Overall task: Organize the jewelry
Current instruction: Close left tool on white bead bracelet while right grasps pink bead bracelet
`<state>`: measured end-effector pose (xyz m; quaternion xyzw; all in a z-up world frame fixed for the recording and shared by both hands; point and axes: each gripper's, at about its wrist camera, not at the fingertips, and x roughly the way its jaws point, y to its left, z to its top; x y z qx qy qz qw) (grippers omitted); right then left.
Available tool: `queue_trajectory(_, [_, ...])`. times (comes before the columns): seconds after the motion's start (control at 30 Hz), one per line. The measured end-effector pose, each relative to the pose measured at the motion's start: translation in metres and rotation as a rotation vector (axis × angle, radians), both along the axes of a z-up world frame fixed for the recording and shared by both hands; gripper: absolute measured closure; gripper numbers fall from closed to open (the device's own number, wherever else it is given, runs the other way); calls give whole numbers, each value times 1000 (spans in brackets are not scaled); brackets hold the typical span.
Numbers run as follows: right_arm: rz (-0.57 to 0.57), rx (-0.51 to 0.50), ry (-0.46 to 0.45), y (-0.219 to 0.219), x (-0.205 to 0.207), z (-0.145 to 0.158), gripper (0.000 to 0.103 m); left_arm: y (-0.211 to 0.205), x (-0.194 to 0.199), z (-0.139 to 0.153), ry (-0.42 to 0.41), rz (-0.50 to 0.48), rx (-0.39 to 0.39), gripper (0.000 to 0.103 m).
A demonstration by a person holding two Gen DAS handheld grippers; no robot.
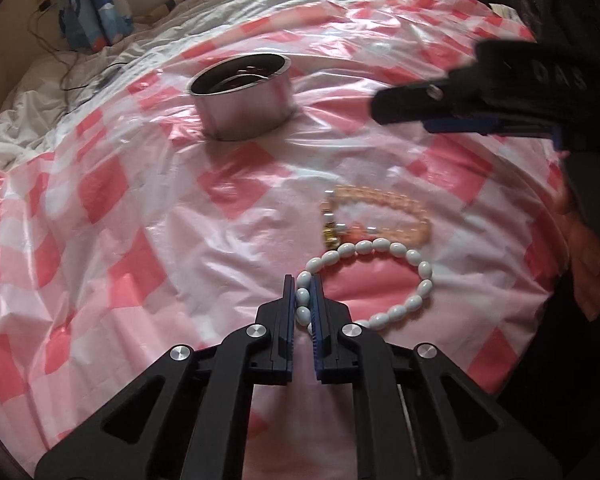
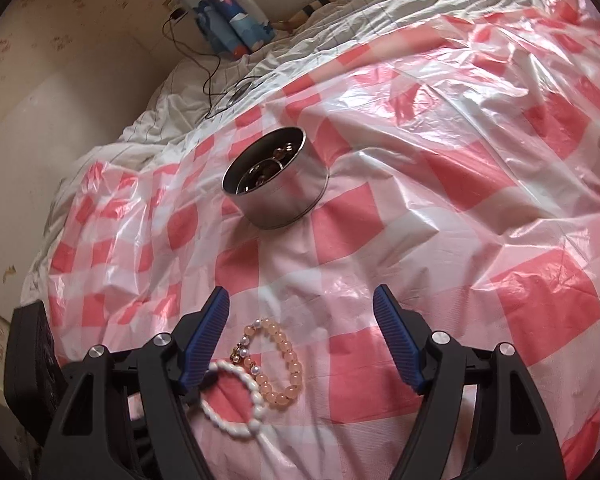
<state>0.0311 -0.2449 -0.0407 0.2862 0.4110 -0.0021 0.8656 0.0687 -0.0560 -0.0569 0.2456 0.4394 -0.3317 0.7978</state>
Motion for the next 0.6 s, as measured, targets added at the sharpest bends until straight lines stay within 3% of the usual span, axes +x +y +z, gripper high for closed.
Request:
queue_trajectory(0.1, [47, -34, 3, 10, 3, 2, 31, 15, 16, 2, -35, 103, 15, 96])
queue_trajectory(0.23, [197, -130, 32, 46, 14, 0, 31, 34, 36, -1, -14, 206, 14, 96])
queue_trajectory(0.37, [278, -350, 180, 84, 29, -21, 31, 40, 40, -6, -4, 217, 23, 96])
queue_trajectory(0.43, [295, -438, 204, 97, 30, -25, 33, 41, 40, -8, -2, 215, 31, 96])
queue_trajectory(0.47, [303, -454, 203, 101, 30, -26, 38, 40, 40, -9, -1, 213, 33, 96])
queue_trajectory(0.53, [329, -447, 189, 105, 27, -25, 67, 40, 40, -9, 2, 214, 34, 96])
queue_trajectory(0.6, [330, -445, 184, 105, 26, -24, 89, 41, 40, -9, 5, 215, 34, 96])
